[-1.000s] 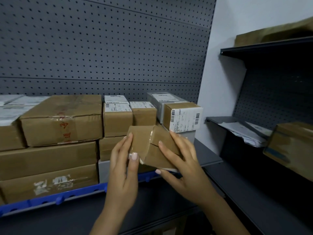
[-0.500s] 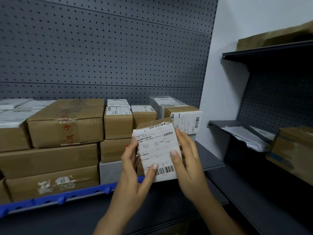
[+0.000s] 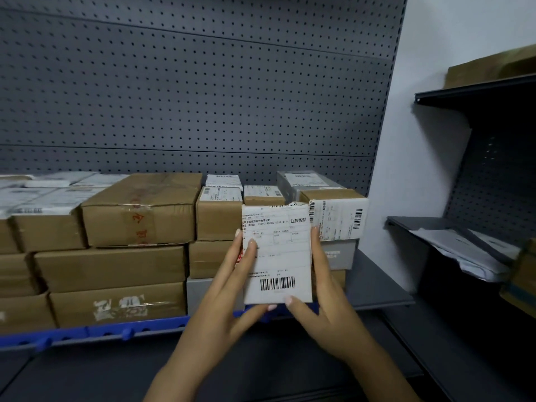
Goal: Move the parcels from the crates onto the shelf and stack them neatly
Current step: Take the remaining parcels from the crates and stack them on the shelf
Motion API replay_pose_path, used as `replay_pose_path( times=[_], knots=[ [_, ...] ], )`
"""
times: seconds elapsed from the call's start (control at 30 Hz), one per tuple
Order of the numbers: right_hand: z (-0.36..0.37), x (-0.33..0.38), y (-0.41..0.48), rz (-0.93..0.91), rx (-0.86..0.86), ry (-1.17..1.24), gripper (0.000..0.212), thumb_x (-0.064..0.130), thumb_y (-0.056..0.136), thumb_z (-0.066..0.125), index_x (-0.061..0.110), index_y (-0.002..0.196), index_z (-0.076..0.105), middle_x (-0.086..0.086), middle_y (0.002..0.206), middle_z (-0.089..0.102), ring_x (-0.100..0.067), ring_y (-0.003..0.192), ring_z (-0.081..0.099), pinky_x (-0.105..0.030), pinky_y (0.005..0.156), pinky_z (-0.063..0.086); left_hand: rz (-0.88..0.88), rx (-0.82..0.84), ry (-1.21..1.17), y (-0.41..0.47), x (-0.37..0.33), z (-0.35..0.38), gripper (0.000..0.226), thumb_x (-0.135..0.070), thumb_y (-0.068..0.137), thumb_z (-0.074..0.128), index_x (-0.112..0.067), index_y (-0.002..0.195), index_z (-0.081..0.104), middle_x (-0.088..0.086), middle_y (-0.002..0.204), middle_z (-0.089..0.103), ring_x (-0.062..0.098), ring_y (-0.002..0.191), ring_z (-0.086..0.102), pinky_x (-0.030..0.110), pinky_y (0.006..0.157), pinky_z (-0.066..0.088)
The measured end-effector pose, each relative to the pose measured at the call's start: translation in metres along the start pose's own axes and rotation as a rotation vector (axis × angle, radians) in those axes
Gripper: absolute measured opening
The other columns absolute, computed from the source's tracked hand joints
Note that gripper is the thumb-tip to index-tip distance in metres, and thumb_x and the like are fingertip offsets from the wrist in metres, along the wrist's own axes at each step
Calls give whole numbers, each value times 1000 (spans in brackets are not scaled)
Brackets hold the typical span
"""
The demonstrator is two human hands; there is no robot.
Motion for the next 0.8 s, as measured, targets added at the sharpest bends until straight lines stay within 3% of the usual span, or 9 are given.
replay_pose_path(
  times=[0.13, 0.27, 0.33, 0.53, 0.67, 0.73, 0.8],
  knots=[
    [0, -6, 1, 19, -9, 91, 87, 32, 94, 58, 52, 147, -7, 35, 152, 17, 4, 139, 27, -43, 114, 31, -12, -7, 16, 7, 7, -1, 84, -30, 84, 68, -45, 149, 17, -25, 158, 5, -6, 143, 11, 0, 101, 22],
    [-7, -13, 12, 19, -89, 125, 79, 36, 94, 57, 46, 150, 2, 26, 151, 30, -2, 139, 32, -47, 113, 32, -66, 22, -24, 19, 13, 3, 73, -35, 87, 65, -49, 146, 23, -28, 157, 6, -9, 141, 12, 3, 104, 22],
    [-7, -18, 19, 39, -120, 138, 76, 47, 92, 56, 45, 151, 7, 27, 149, 33, -1, 138, 33, -46, 113, 33, -94, 34, -16, 26, 19, 3, 68, -41, 88, 61, -50, 145, 26, -28, 156, 9, -11, 140, 13, 1, 104, 22],
    [-5, -30, 39, 114, -159, 121, 70, 57, 91, 50, 45, 150, 14, 33, 144, 36, 11, 132, 32, -36, 114, 32, -138, 31, 16, 42, 33, 5, 60, -51, 87, 55, -55, 140, 28, -19, 157, 15, -18, 136, 12, -1, 101, 19],
    [-5, -33, 49, 179, -176, 120, 70, 59, 89, 44, 42, 151, 15, 35, 142, 32, 23, 124, 28, -25, 112, 29, -153, 21, 21, 49, 39, 7, 62, -54, 86, 55, -54, 141, 28, -21, 157, 14, -15, 138, 12, 14, 109, 24],
    [-6, -34, 52, 206, -177, 120, 70, 60, 89, 42, 43, 150, 13, 36, 140, 28, 31, 115, 23, -16, 106, 27, -150, 18, 41, 51, 41, 9, 63, -54, 86, 55, -54, 142, 26, -22, 157, 12, -16, 138, 11, 16, 109, 22],
    [-7, -36, 55, 208, -167, 105, 69, 59, 89, 42, 45, 149, 11, 44, 132, 24, 38, 107, 19, -2, 95, 24, -143, 1, 58, 54, 42, 9, 63, -55, 86, 53, -51, 143, 27, -23, 156, 11, -18, 136, 9, 9, 106, 19]
  ],
)
Point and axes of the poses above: each hand's wrist, its own y-axis towards the middle knuckle, its own z-axis out of the palm, x = y × z, the point moved 8 cm from there along y, towards the middle knuckle
